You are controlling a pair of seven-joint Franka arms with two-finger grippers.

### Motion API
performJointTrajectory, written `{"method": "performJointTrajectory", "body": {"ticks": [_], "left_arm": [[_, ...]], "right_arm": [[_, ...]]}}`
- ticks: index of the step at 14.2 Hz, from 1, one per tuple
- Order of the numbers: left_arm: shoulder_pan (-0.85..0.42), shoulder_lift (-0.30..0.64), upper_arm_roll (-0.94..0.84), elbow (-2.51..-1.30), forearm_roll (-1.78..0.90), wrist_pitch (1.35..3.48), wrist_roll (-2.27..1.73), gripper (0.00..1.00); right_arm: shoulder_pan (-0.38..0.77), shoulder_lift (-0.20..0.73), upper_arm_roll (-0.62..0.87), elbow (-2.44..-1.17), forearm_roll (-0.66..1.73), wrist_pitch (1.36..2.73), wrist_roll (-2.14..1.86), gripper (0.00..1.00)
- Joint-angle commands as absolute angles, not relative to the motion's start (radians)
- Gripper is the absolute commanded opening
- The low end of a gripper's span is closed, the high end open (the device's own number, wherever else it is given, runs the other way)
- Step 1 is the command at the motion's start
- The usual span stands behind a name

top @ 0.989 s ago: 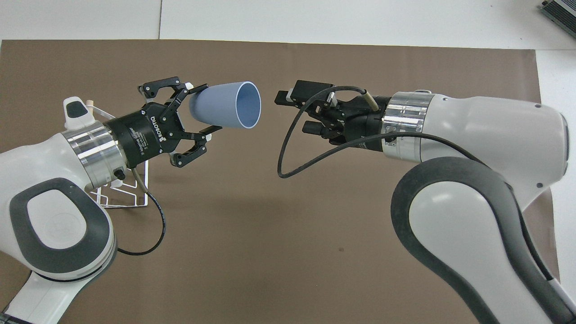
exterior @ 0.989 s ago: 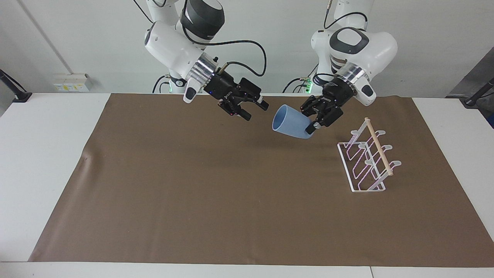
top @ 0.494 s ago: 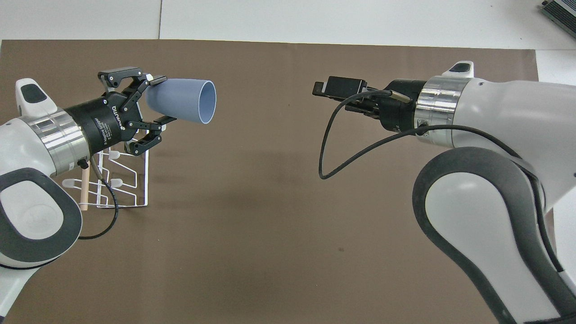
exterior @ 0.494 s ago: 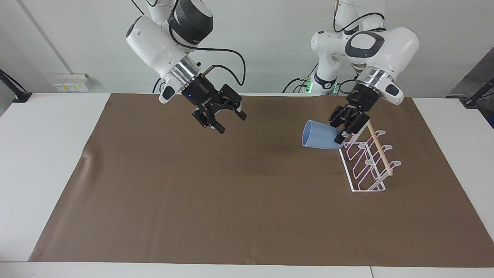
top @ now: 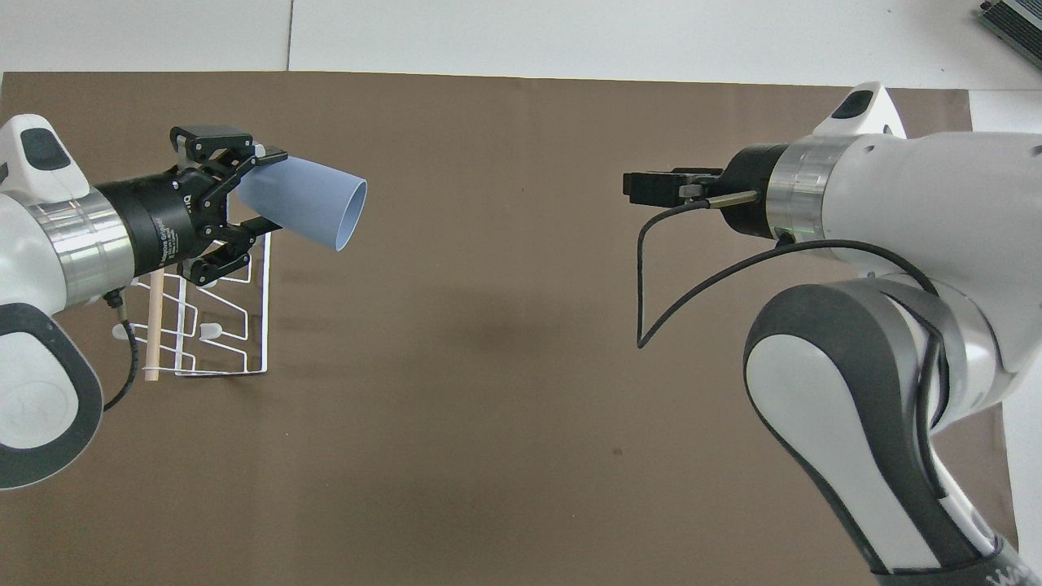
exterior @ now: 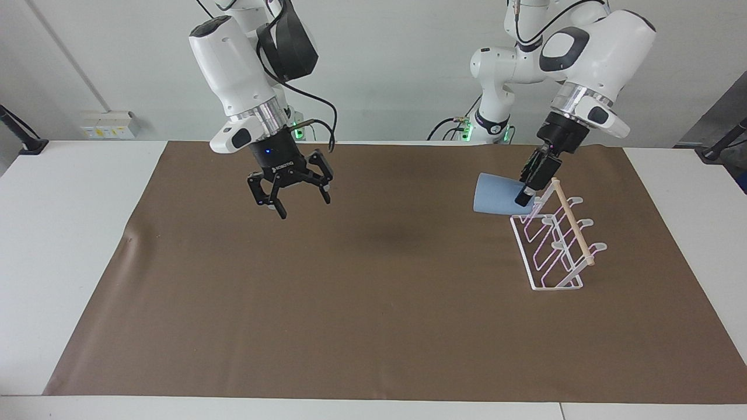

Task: Hang cup on cup holder
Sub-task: 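Carry the cup to the rack with the left gripper while the right retracts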

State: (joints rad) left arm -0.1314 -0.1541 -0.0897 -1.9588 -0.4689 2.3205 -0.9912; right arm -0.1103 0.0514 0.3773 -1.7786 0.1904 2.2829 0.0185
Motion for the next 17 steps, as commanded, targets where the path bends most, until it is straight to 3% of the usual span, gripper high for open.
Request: {"method": "performJointTrajectory", "body": {"ticks": [1, 9, 14, 17], "left_arm": [[-0.118, -0.156, -0.095, -1.884, -0.347, 2.202, -0.996, 0.00], [-0.118, -0.169, -0.104, -1.864, -0.012, 2.145, -0.838, 0.00], [-0.031, -0.169, -0.100, -1.962, 0.058, 2.276, -0.691, 0.00], [-0.025, -0.106, -0.098, -1.982, 0.122, 2.371, -0.673, 0.00]], "right_arm": [[-0.117, 0.035, 0.364, -1.743, 0.143, 2.189, -0.021, 1.00], [-0.117, 0.034, 0.259, -1.530, 0.012, 1.775, -0.095, 1.00], [-0.109, 0.005, 0.135, -1.525, -0.051, 1.599, -0.089, 1.00], [-0.069, -0.035, 0.052, -1.583, -0.051, 1.563, -0.086, 1.00]]}}
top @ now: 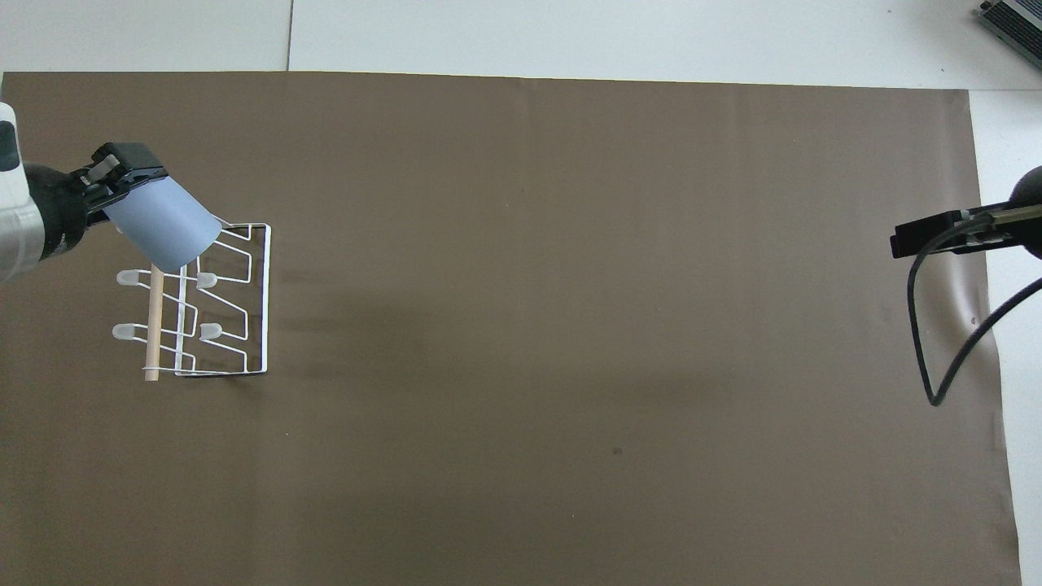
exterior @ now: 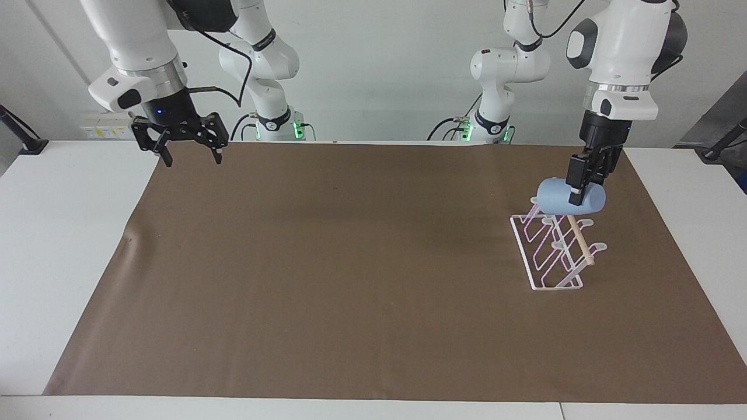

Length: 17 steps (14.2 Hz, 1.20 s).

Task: Hang cup on cup holder
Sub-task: 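Carry the cup to the rack with the left gripper while the right retracts, then lower the cup onto the rack hook and open the left gripper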

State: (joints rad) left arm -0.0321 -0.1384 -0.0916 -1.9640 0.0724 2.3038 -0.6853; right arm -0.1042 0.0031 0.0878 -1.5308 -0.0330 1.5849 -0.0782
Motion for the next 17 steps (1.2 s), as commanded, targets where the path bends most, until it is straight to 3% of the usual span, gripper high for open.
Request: {"method": "performJointTrajectory", "body": {"ticks": [1, 7, 17], "left_arm": [[-0.018, -0.092, -0.098, -1.983, 0.130, 2.397, -0.673, 0.00], [-0.008, -0.020, -0.098, -1.987, 0.241, 2.464, -0.678, 0.00], [-0.008, -0.029, -0.097, -2.089, 0.244, 2.563, -0.681, 0.00]], "right_arm": [[-0.054, -0.044, 0.034, -1.607, -0.051, 1.551, -0.086, 1.00], [0.037, -0.058, 0.011, -1.674, -0.037, 1.581, 0.081, 1.00], [0.026, -0.055, -0.054, -1.674, -0.034, 1.623, -0.109, 1.00]]}}
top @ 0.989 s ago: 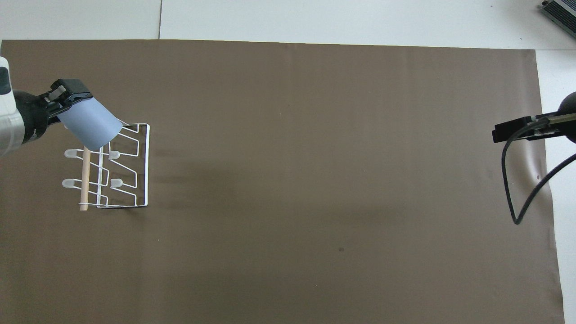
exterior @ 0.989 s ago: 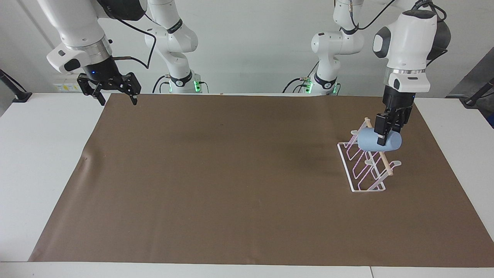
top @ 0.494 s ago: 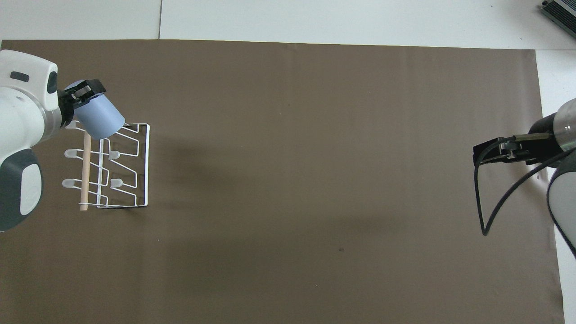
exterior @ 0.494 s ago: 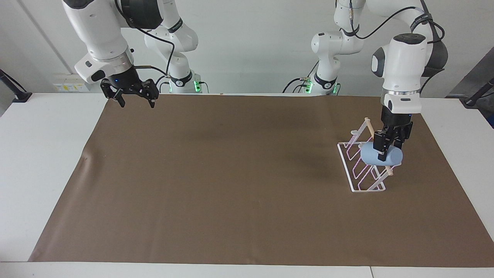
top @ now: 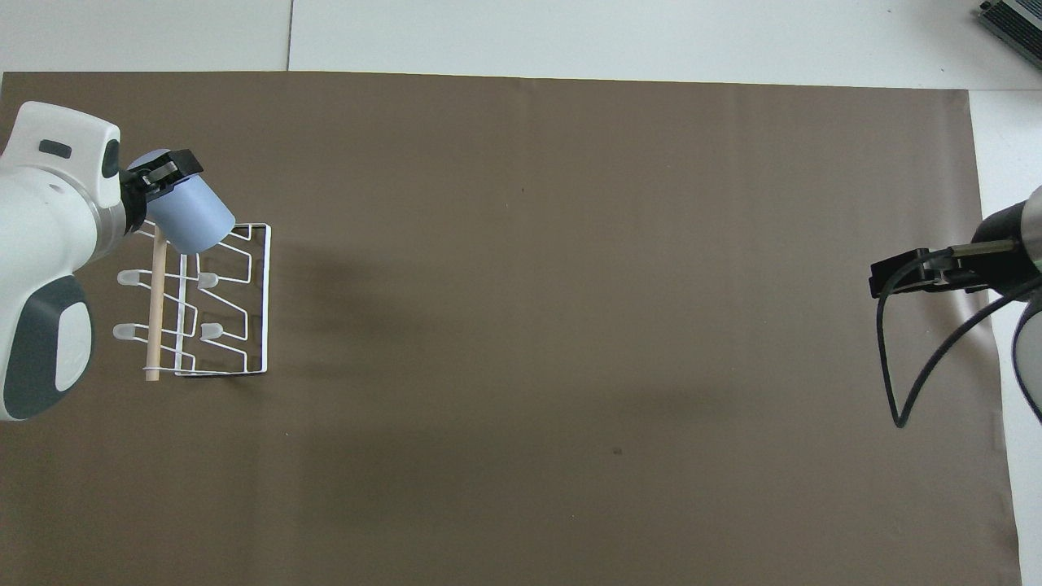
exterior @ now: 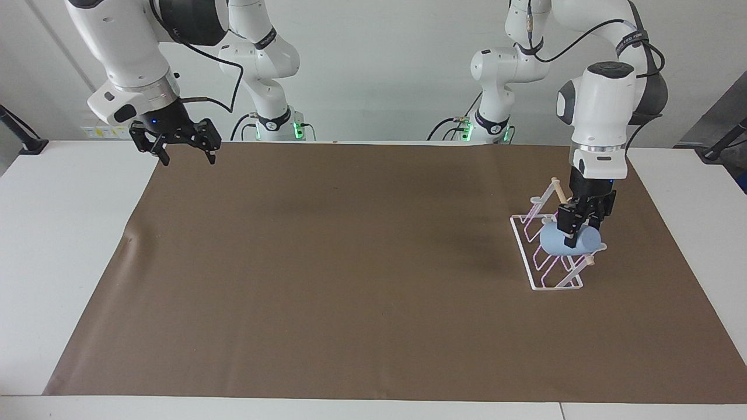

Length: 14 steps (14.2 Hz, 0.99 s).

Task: Hang cup on cup holder
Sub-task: 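Lower the cup onto the rack hook and open the left gripper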

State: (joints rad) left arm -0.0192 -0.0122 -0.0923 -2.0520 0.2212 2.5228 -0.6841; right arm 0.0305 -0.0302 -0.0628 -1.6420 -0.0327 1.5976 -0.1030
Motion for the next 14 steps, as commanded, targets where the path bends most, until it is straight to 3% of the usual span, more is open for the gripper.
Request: {"method": "performJointTrajectory", "body": {"ticks": [1, 9, 10, 11, 12, 14], "left_arm": [[-0.006, -0.026, -0.097, -2.089, 0.244, 2.575, -0.680, 0.00], [-0.003, -0.017, -0.097, -2.138, 0.244, 2.643, -0.680, 0.00], [-0.003, -0.017, -0.097, -2.138, 0.244, 2.640, -0.680, 0.06], [-0.003, -0.017, -0.097, -2.138, 0.244, 2.635, -0.678, 0.47], [-0.003, -0.017, -0.097, -2.137, 0.244, 2.635, -0.677, 0.99], [-0.003, -0.015, -0.097, -2.123, 0.244, 2.628, -0.670, 1.00]], "right_arm": [[0.028, -0.055, -0.054, -1.675, -0.032, 1.623, -0.083, 1.00], [0.026, -0.055, -0.054, -1.674, -0.031, 1.628, -0.038, 1.00], [0.026, -0.055, -0.054, -1.674, -0.031, 1.628, -0.038, 1.00], [0.026, -0.055, -0.054, -1.674, -0.031, 1.628, -0.037, 1.00], [0.026, -0.054, -0.054, -1.674, -0.031, 1.628, -0.035, 1.00], [0.028, -0.054, -0.055, -1.674, -0.031, 1.628, -0.034, 1.00]]}}
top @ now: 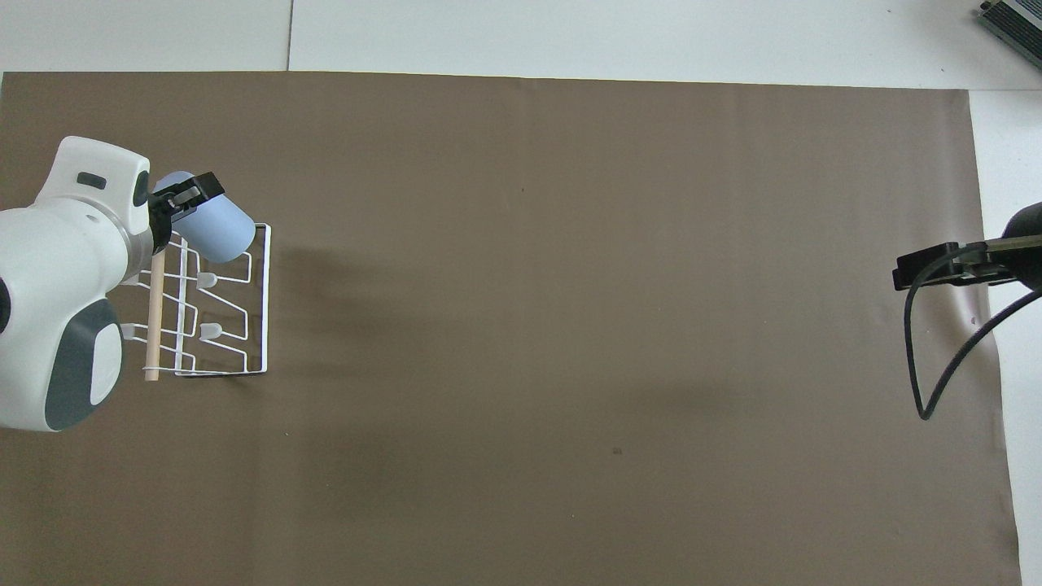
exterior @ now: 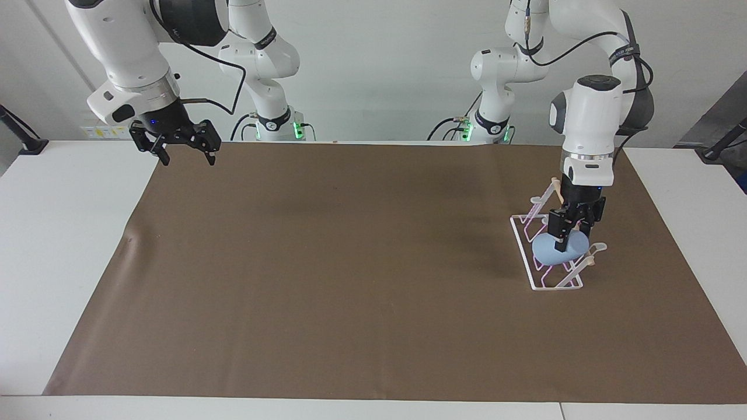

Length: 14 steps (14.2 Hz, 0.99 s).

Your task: Hang cup on cup holder

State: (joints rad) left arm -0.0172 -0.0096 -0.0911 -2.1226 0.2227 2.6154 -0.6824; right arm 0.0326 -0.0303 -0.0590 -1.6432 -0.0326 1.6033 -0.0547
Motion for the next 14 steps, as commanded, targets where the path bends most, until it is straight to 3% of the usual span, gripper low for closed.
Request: {"method": "performJointTrajectory", "body": {"ticks": [1, 8, 14], "left_arm": [[-0.005, -0.018, -0.098, -2.114, 0.244, 2.623, -0.666, 1.00], [-0.023, -0.035, -0.110, -1.909, 0.224, 2.271, -0.551, 1.00], [-0.018, -0.037, -0.114, -1.764, 0.075, 1.984, -0.208, 1.00]], "right_arm": [[0.028, -0.055, -0.055, -1.674, -0.031, 1.628, -0.034, 1.00], [0.025, -0.063, -0.057, -1.672, -0.031, 1.608, -0.035, 1.00], [0.020, -0.064, -0.057, -1.671, -0.031, 1.605, -0.037, 1.00]]}}
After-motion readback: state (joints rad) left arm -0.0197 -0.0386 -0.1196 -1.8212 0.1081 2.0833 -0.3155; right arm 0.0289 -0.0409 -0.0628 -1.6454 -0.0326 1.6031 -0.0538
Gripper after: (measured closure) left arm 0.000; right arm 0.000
